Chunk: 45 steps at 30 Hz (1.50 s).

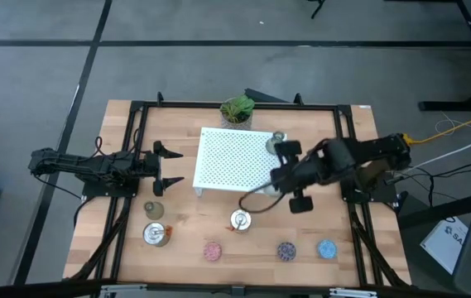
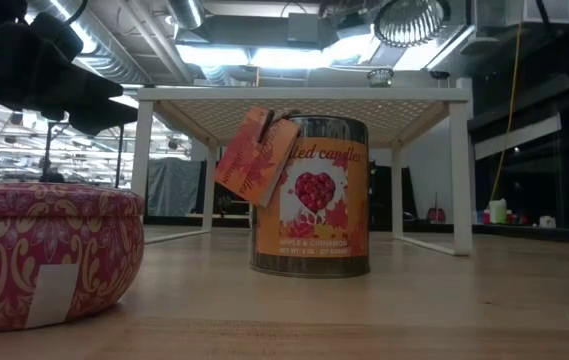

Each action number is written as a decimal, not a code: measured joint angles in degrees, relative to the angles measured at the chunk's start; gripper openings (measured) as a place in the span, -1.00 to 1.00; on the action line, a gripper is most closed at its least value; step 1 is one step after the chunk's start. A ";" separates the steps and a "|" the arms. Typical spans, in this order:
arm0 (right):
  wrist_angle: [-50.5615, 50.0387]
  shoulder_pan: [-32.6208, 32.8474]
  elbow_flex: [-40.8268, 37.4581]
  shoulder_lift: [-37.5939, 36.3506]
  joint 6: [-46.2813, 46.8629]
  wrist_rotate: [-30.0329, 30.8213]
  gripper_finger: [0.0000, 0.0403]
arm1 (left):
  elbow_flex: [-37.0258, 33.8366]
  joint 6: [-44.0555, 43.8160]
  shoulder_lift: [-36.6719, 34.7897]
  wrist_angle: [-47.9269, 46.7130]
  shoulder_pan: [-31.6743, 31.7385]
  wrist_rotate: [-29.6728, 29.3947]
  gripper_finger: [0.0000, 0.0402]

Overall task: Stock candles and vases on shelf
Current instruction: Align the right transparent vases with the other transparent vases on the shelf

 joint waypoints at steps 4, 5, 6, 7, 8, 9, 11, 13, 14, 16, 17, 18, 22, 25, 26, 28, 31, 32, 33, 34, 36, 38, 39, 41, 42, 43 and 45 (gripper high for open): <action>0.05 -2.81 0.00 -1.74 -0.16 0.81 -0.87 | -0.01 0.01 0.00 0.00 0.02 0.00 0.99; 0.01 -3.43 0.00 -2.03 -0.24 0.94 -0.87 | -0.01 0.01 0.00 0.00 0.02 0.00 0.99; 0.01 -3.99 0.00 -2.15 -0.25 1.43 -0.87 | -0.01 0.00 0.00 0.00 0.00 0.00 0.99; 0.01 -4.57 0.00 -2.17 -0.35 1.88 -0.87 | -0.01 -0.01 0.00 0.00 0.00 0.00 0.99; 0.03 -5.07 -0.01 -2.17 -0.80 1.85 -0.87 | 0.00 0.00 -0.01 0.00 0.00 0.00 0.99; 0.05 -5.59 -0.02 -2.17 -1.58 1.83 -0.87 | 0.01 0.01 -0.01 0.00 0.00 0.00 0.99; 0.03 -6.66 -0.02 -2.23 -3.00 1.82 -0.87 | 0.01 -0.01 0.01 0.00 0.00 0.00 0.99; 0.05 -7.86 -0.02 -2.22 -3.67 1.51 -0.87 | -0.01 0.01 0.01 0.00 0.00 0.00 0.99; 0.05 -8.50 -0.02 -2.22 -3.74 1.40 -0.87 | -0.01 0.00 0.01 0.00 0.02 0.00 0.99; 0.03 -9.51 -0.02 -2.22 -3.74 1.42 -0.87 | 0.01 -0.01 0.00 0.00 0.01 0.00 0.99; 0.03 -9.94 -0.02 -2.22 -3.76 1.42 -0.87 | 0.00 0.01 0.00 0.00 0.00 0.00 0.99; 0.03 -10.30 -0.02 -2.22 -3.82 1.40 -0.87 | -0.01 0.01 0.01 0.00 0.01 0.00 0.99; 0.04 -11.33 -1.74 -2.28 -3.67 0.15 -0.87 | -0.01 0.01 0.01 0.00 0.02 0.00 0.99; 0.08 -11.48 -4.00 -2.19 -3.00 -0.15 -0.87 | 0.00 -0.01 0.01 0.00 0.01 0.00 0.99; 0.14 -11.48 -4.81 -2.22 -2.96 -0.15 -0.87 | -0.01 0.01 0.01 0.00 0.00 -0.02 0.99; 0.54 -11.48 -6.72 -2.22 -2.80 -0.15 -0.87 | -0.01 -0.01 -0.01 0.00 0.01 0.00 0.99; 0.93 -11.46 -9.24 -2.19 -2.12 0.46 -0.87 | -0.01 0.00 0.00 0.00 0.00 0.00 0.99; 1.41 -11.46 -10.12 -2.19 -2.07 1.03 -0.87 | -0.01 -0.01 0.00 0.00 0.02 0.00 0.99; 1.86 -11.46 -10.92 -2.19 -1.99 1.22 -0.87 | -0.01 -0.01 0.01 0.00 0.00 0.00 0.99; 2.15 -11.48 -11.53 -2.17 -1.94 1.22 -0.87 | 0.00 0.01 0.00 0.00 0.00 0.00 0.99; 2.86 -11.50 -12.49 -2.19 -1.78 1.27 -0.87 | -0.01 -0.01 0.01 0.00 0.01 0.00 0.99; 4.47 -11.50 -13.87 -2.22 -1.80 1.40 -0.87 | -0.01 0.01 0.01 0.00 0.00 0.00 0.99; 4.83 -11.59 -14.50 -2.18 -1.82 1.40 -0.87 | 0.00 0.01 0.01 0.00 0.02 0.00 0.99; 5.06 -11.77 -15.40 -2.20 -1.79 1.64 -0.87 | -0.01 -0.02 0.01 0.00 0.00 0.00 0.99; 5.34 -11.93 -15.73 -2.28 -1.77 1.69 -0.87 | -0.01 0.00 0.01 0.00 0.00 0.00 0.99; 5.58 -12.08 -16.04 -2.30 -1.78 2.30 -0.87 | 0.01 0.01 0.01 0.00 0.00 0.00 0.99; 5.89 -12.23 -16.60 -2.28 -1.78 4.09 -0.87 | -0.01 -0.01 -0.01 0.00 0.00 0.00 0.99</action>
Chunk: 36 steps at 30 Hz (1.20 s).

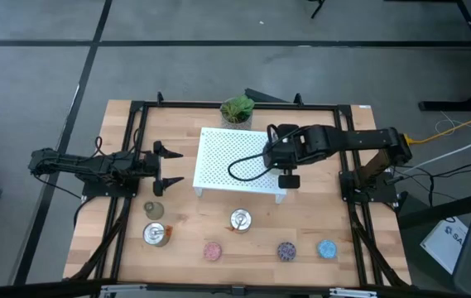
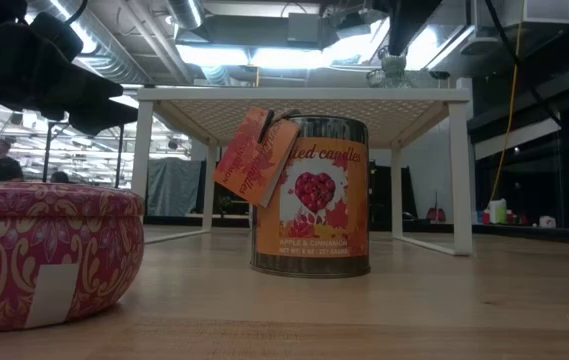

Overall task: Stock candles and vases on shelf
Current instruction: Align the right transparent vases with the other transparent vases on the shelf

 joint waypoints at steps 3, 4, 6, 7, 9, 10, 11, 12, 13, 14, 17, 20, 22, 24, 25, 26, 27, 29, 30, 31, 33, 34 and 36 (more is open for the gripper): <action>0.40 -0.35 -0.17 0.00 0.01 0.53 -0.87 | 0.02 0.01 0.02 0.00 0.00 0.00 0.99; 0.43 -0.42 -0.17 0.00 0.01 0.52 -0.87 | 0.00 0.00 0.01 0.00 0.01 0.00 0.99; 0.44 -0.60 -0.17 0.00 0.01 0.52 -0.87 | 0.00 0.02 0.02 0.00 0.02 0.00 0.99; 0.47 -0.63 -0.17 0.00 0.01 0.50 -0.87 | 0.02 0.02 0.00 0.00 0.00 0.00 0.99; 0.59 -0.69 -0.17 0.00 0.01 0.48 -0.87 | 0.00 0.00 0.00 0.00 0.01 0.00 0.99; 0.63 -0.71 -0.17 0.02 0.01 0.50 -0.87 | 0.02 0.02 0.02 0.00 0.01 0.00 0.99; 0.65 -0.71 -0.17 0.02 0.01 0.48 -0.87 | 0.00 0.02 0.02 0.00 0.02 0.00 0.99; 0.63 -0.71 -0.17 0.02 0.01 0.48 -0.87 | 0.00 0.00 0.00 0.00 0.01 0.00 0.99; 0.64 -0.71 -0.17 0.02 0.01 0.49 -0.87 | 0.01 0.00 0.02 0.00 0.00 0.00 0.99; 0.63 -0.71 -0.17 0.02 0.01 0.54 -0.87 | 0.02 0.01 0.01 0.00 0.02 0.00 0.99; 0.65 -0.71 -0.17 0.04 -0.33 0.71 -0.87 | 0.02 0.00 0.02 0.00 0.00 0.00 0.99; 0.63 -0.71 -0.27 0.13 -0.18 2.34 -0.83 | 0.00 0.00 0.01 0.00 0.01 0.00 0.99; 0.65 -0.80 -0.28 0.15 -0.01 2.70 -0.79 | 0.00 0.02 0.02 0.00 0.00 0.00 0.99; 0.65 -0.93 -0.28 0.15 0.09 2.75 -0.72 | 0.00 0.01 0.01 0.00 0.00 0.00 0.99; 0.70 -0.98 -0.28 0.15 0.45 2.73 -0.69 | 0.01 0.00 0.02 0.00 0.01 0.00 0.99; 0.79 -1.06 -0.28 0.15 1.00 2.64 -0.65 | 0.01 0.00 0.01 0.00 0.00 0.00 0.99; 0.82 -1.12 -0.28 0.15 1.36 2.10 -0.62 | 0.02 0.02 0.01 0.00 0.01 0.00 0.99; 0.92 -1.26 -0.28 0.15 1.54 0.40 -0.57 | 0.02 0.00 0.02 0.00 0.00 0.00 0.99; 1.06 -1.26 -0.28 0.15 1.54 -0.13 -0.54 | 0.00 0.00 0.00 0.00 0.00 0.00 0.99; 1.00 -1.26 -0.28 0.15 1.56 -0.13 -0.52 | 0.00 0.02 0.01 0.00 0.00 0.00 0.99; 0.98 -1.24 -0.28 0.15 1.62 -0.15 -0.48 | 0.01 0.00 0.01 0.00 0.02 0.00 0.99; 0.98 -1.24 -0.28 0.15 1.79 -0.16 -0.46 | 0.02 0.00 0.01 0.00 0.01 0.00 0.99; 0.95 -1.24 -0.28 -0.04 2.15 -0.34 -0.43 | 0.01 0.02 0.00 0.00 0.00 0.00 0.99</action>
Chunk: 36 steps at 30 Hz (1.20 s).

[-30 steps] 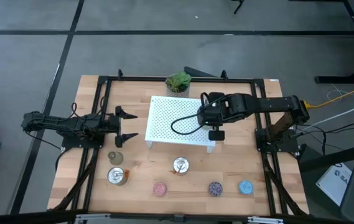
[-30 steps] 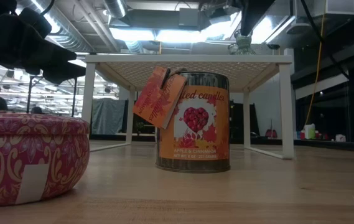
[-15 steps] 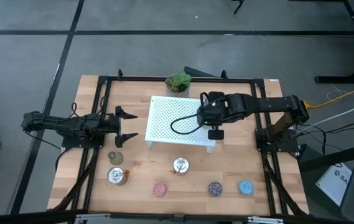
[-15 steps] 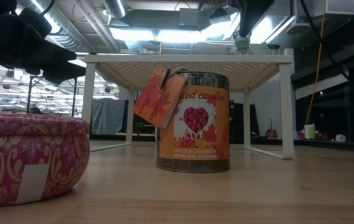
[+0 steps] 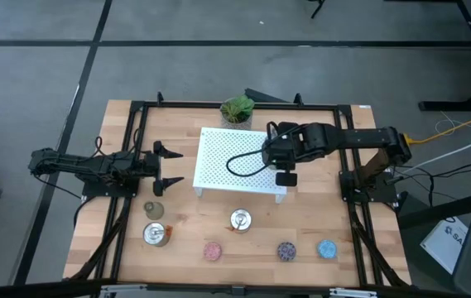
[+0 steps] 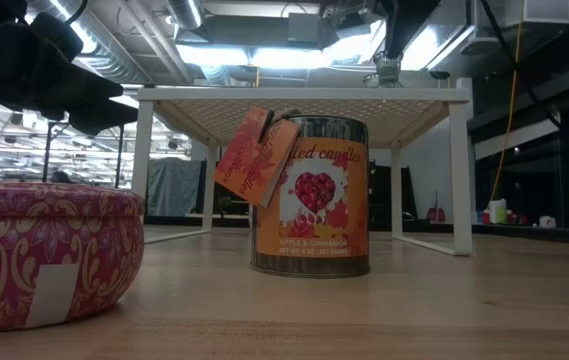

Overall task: Stock candles and vases on shelf
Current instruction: Align the right transparent vases with the other transparent vases on the shelf, then align the transparent vase with the other transparent vase on the shelf

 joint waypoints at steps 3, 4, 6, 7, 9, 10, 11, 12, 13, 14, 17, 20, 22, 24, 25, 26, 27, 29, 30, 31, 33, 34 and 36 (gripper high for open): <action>-0.04 0.00 0.04 -0.77 0.06 0.01 -0.38 | -0.01 0.01 0.02 0.00 0.00 0.00 0.99; -0.15 0.00 0.25 -1.06 0.47 0.01 -0.37 | -0.01 0.00 0.02 0.00 0.00 0.00 0.99; -0.07 0.00 1.29 -1.62 0.97 -0.03 -0.34 | 0.00 -0.02 0.01 0.00 0.02 0.00 0.99; -0.09 0.03 2.00 -1.99 1.08 -0.03 -0.33 | 0.01 0.01 0.01 0.00 0.00 0.00 0.99; 0.16 0.24 3.60 -2.67 1.10 -0.03 -0.30 | 0.01 -0.02 0.02 0.00 0.01 0.00 0.99; 0.66 0.31 4.40 -3.05 1.10 -0.02 -0.29 | -0.01 -0.02 0.01 0.00 0.01 0.00 0.99; 1.22 0.47 5.08 -3.47 1.10 -0.06 -0.28 | 0.02 0.01 -0.01 0.00 0.00 0.00 0.99; 1.79 0.64 5.83 -3.84 1.10 -0.24 -0.28 | 0.00 0.01 0.00 0.00 0.02 0.00 0.99; 2.47 0.74 6.59 -4.12 1.10 -0.76 -0.27 | -0.01 -0.02 0.01 0.00 0.02 0.00 0.99; 2.93 0.94 7.39 -4.32 1.10 -1.41 -0.27 | 0.02 -0.02 0.02 0.00 0.00 0.00 0.99; 4.62 1.85 9.26 -4.52 1.08 -4.41 -0.27 | 0.01 -0.01 0.02 0.00 0.01 0.00 0.99; 7.65 3.43 9.70 -4.52 0.86 -7.44 -0.27 | 0.00 0.01 0.02 0.00 0.00 0.00 0.99; 9.60 4.79 9.70 -4.51 0.68 -8.80 -0.27 | -0.01 -0.02 0.00 0.00 0.00 0.00 0.99; 11.02 6.32 9.73 -4.51 0.66 -9.73 -0.27 | -0.01 0.01 0.01 0.00 0.01 0.00 0.99; 11.78 7.15 9.73 -4.51 0.66 -10.06 -0.27 | 0.01 0.01 0.02 0.00 0.00 0.00 0.99; 12.49 8.06 9.73 -4.52 0.66 -10.07 -0.28 | -0.01 -0.02 0.00 0.00 0.00 0.00 0.99; 13.06 8.93 9.73 -4.51 0.68 -10.07 -0.28 | 0.00 -0.02 0.02 0.00 0.01 0.00 0.99; 14.20 10.77 9.73 -4.51 0.70 -10.07 -0.28 | 0.02 0.01 0.00 0.00 0.00 0.00 0.99; 14.60 11.70 9.73 -4.51 0.77 -10.07 -0.28 | -0.01 -0.02 -0.01 0.00 0.00 0.00 0.99; 14.80 12.57 9.73 -4.51 0.96 -10.06 -0.28 | 0.01 -0.02 -0.01 0.00 0.02 -0.01 0.99; 15.12 14.28 9.73 -4.51 1.95 -10.07 -0.28 | -0.01 0.01 0.01 0.00 0.00 0.00 0.99; 15.30 15.09 9.73 -4.51 2.63 -10.06 -0.28 | -0.01 -0.02 0.02 0.00 0.01 0.00 0.99; 15.63 16.64 9.73 -4.51 4.76 -10.07 -0.28 | 0.00 -0.01 0.02 0.00 0.01 0.00 0.99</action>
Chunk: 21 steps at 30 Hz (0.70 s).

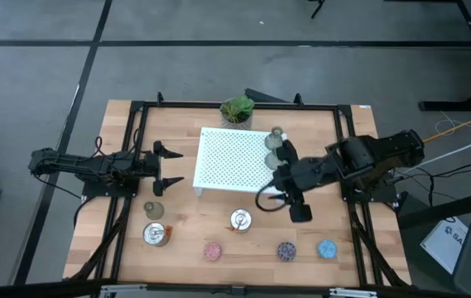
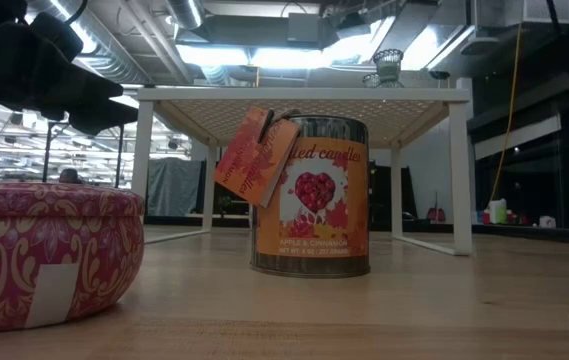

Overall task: Stock candles and vases on shelf
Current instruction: Align the transparent vase with the other transparent vase on the shelf

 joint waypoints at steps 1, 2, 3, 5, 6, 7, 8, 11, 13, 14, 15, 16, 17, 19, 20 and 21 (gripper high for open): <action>0.18 0.76 0.00 0.00 1.31 0.00 -0.28 | -0.01 0.01 0.00 0.00 0.01 0.00 0.99; 0.44 1.54 0.00 0.00 2.89 0.02 -0.28 | 0.01 0.00 -0.01 0.00 0.00 0.00 0.99; 1.02 2.28 0.00 0.00 4.54 0.02 -0.28 | 0.01 -0.01 -0.01 0.00 0.00 0.00 0.99; 3.74 3.52 -0.20 0.36 7.72 0.03 -0.28 | -0.01 0.01 -0.01 0.00 0.00 0.00 0.99; 5.79 4.16 -0.71 0.44 8.84 0.14 -0.28 | 0.00 0.00 0.00 0.00 -0.01 -0.01 0.99; 8.05 4.79 -1.44 0.50 9.92 0.43 -0.28 | 0.01 -0.01 -0.02 0.00 0.00 0.00 0.99; 11.06 5.18 -2.31 0.75 10.85 0.53 -0.28 | 0.00 0.00 -0.02 0.00 0.00 0.00 0.99; 20.67 6.28 -4.65 1.80 12.36 0.52 -0.28 | -0.01 -0.01 0.00 0.00 -0.01 0.00 0.99; 26.41 6.79 -5.44 3.11 13.27 0.50 -0.28 | -0.01 0.00 0.00 0.00 0.01 0.00 0.99; 28.77 7.10 -5.88 3.70 14.09 0.50 -0.28 | 0.00 0.01 -0.01 0.00 0.00 -0.01 0.99; 30.73 7.33 -6.27 4.27 14.77 0.46 -0.28 | -0.01 -0.01 0.00 0.00 0.00 0.00 0.99; 32.92 7.49 -6.58 4.95 15.57 0.30 -0.28 | 0.01 -0.01 0.00 0.00 0.01 -0.01 0.99; 34.89 7.77 -6.84 5.66 16.24 0.04 -0.28 | 0.01 -0.01 0.00 0.00 0.00 -0.01 0.99; 36.78 8.33 -7.23 7.20 17.53 0.05 -0.28 | 0.01 0.01 -0.02 0.00 -0.01 0.00 0.99; 37.50 8.57 -7.34 8.16 18.01 0.04 -0.28 | 0.00 -0.02 0.00 0.00 -0.01 -0.01 0.99; 38.19 8.78 -7.35 9.13 18.40 0.02 -0.28 | -0.01 -0.01 0.00 0.00 -0.01 0.00 0.99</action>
